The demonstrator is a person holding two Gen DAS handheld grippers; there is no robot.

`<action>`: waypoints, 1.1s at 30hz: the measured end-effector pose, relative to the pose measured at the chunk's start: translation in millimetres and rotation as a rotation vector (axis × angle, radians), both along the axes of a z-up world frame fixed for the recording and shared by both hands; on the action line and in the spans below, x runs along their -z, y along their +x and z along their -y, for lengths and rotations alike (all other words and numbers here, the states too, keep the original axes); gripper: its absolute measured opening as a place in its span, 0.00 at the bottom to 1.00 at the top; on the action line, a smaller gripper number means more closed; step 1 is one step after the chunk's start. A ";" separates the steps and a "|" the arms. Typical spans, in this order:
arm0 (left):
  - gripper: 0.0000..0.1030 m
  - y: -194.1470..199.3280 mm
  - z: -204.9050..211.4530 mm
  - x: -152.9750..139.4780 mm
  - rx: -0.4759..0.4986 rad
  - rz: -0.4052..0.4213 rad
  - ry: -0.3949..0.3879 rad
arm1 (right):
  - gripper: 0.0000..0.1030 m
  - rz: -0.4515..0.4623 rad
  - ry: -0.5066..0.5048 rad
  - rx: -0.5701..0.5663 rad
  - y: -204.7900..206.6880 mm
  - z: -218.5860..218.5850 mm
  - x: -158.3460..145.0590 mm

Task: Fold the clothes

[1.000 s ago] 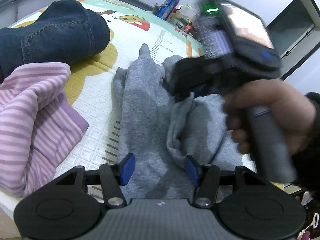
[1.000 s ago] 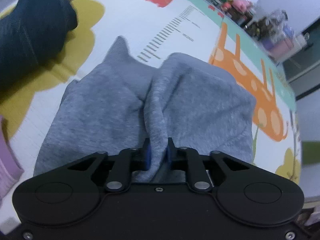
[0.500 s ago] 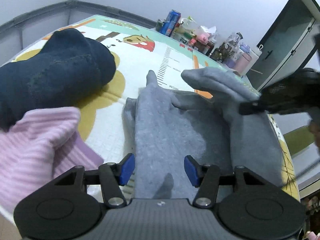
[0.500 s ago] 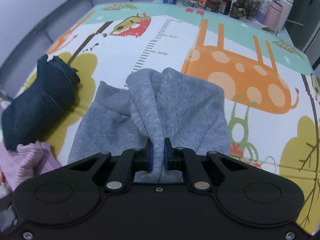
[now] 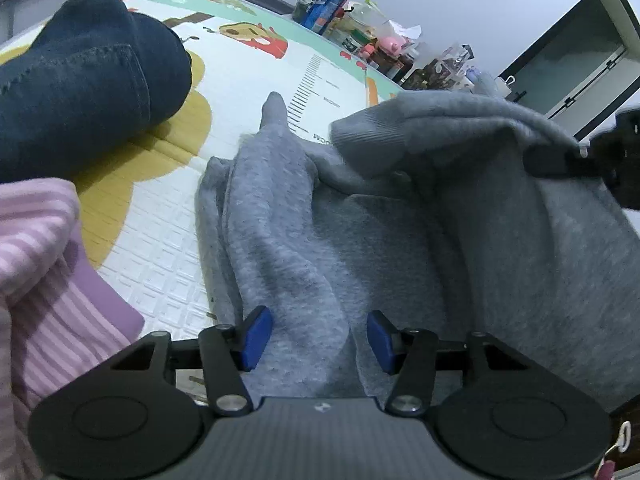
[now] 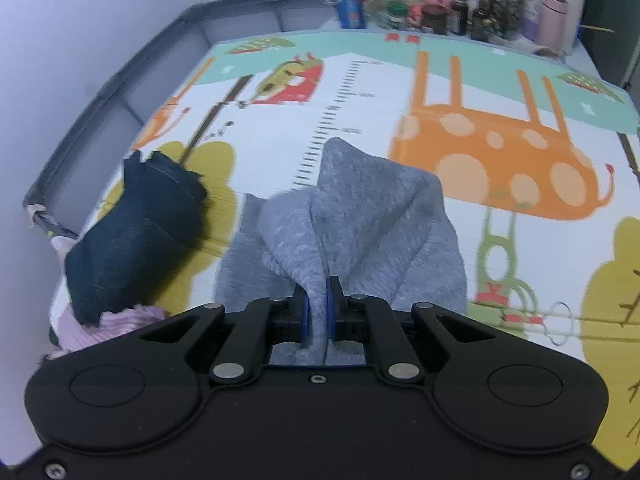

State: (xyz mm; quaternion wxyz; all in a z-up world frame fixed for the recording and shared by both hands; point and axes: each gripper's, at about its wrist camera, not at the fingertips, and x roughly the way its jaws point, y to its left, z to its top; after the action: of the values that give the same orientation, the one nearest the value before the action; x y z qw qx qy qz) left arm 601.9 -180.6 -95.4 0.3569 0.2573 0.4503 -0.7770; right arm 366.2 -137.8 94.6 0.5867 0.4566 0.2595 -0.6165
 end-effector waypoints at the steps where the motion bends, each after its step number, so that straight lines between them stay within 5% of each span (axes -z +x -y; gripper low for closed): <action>1: 0.54 0.5 0.7 0.9 0.000 -0.007 0.004 | 0.08 0.003 -0.004 -0.007 5.4 3.1 -1.6; 8: 0.55 5.8 1.7 5.2 -0.029 -0.049 0.029 | 0.08 0.055 -0.013 -0.107 61.0 24.4 -2.5; 14: 0.47 41.4 -3.7 -3.3 -0.186 -0.055 0.073 | 0.08 0.037 0.061 -0.174 93.2 35.6 32.8; 21: 0.51 57.2 -21.0 -31.6 -0.157 -0.025 -0.003 | 0.08 0.120 0.153 -0.148 85.4 36.9 78.8; 33: 0.53 77.9 -46.1 -35.0 -0.178 0.006 0.013 | 0.14 0.040 0.187 -0.232 116.7 46.6 125.1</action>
State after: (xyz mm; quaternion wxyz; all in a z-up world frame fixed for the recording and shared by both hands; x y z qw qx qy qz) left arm 679.8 -134.5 -60.4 0.4241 0.2207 0.4755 -0.7384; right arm 482.9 -184.4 -30.6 0.6140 0.4882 0.3552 -0.5085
